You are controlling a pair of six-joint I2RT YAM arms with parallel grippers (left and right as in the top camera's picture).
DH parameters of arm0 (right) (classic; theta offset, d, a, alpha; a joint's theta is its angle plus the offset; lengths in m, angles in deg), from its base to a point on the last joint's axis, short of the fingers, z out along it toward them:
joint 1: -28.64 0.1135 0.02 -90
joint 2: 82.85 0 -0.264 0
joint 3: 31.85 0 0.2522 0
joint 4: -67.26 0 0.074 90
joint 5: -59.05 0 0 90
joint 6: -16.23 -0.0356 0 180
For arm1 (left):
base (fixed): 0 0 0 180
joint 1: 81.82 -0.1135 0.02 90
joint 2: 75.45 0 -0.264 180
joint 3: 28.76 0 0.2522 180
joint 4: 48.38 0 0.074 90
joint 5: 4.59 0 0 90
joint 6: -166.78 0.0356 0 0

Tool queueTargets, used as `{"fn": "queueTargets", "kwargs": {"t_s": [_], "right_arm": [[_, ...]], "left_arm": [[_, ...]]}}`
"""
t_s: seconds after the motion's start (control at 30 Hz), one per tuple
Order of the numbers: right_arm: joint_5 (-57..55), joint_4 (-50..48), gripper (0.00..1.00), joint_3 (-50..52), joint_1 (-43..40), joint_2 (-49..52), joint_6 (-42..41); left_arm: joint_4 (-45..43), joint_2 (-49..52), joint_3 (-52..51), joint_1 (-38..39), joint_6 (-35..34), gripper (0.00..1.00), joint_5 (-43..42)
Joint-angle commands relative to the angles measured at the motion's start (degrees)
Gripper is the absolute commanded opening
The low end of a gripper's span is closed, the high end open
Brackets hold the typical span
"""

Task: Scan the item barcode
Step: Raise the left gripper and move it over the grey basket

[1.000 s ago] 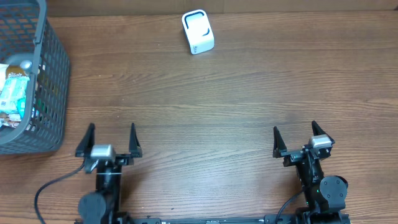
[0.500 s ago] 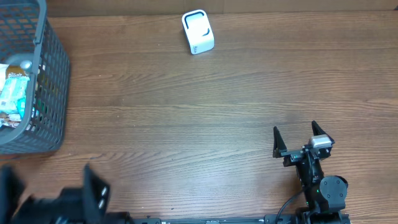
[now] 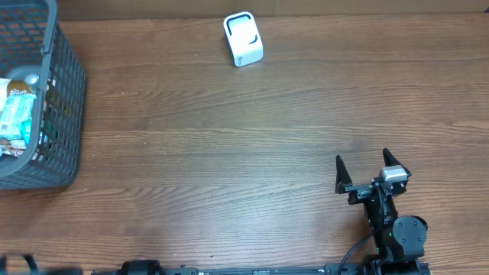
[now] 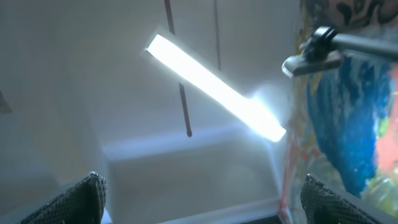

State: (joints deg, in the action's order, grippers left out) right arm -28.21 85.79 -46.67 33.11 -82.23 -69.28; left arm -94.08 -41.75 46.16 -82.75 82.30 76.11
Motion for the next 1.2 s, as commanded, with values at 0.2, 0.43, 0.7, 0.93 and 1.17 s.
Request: {"fn": "queueTargets", "kwargs": {"t_s": [0.2,0.43,0.7,0.93,1.17], "right_arm": [[0.1,-0.2,1.0,0.6,-0.2,-0.5,0.1],[0.1,-0.1,1.0,0.6,-0.2,-0.5,0.1],[0.1,-0.1,1.0,0.6,-0.2,-0.5,0.1],[0.1,-0.1,1.0,0.6,-0.2,-0.5,0.1],[0.1,-0.1,1.0,0.6,-0.2,-0.5,0.1]], "left_arm": [[27.9,21.1,22.4,0.2,4.8,1.0,14.6],[55.5,37.8,47.8,0.2,4.8,1.0,20.2],[83.4,56.9,80.4,0.2,4.8,1.0,20.4],[100.6,65.2,86.4,-2.7,4.8,1.0,20.4],[111.9,70.8,86.4,-7.2,2.6,1.0,19.3]]}}
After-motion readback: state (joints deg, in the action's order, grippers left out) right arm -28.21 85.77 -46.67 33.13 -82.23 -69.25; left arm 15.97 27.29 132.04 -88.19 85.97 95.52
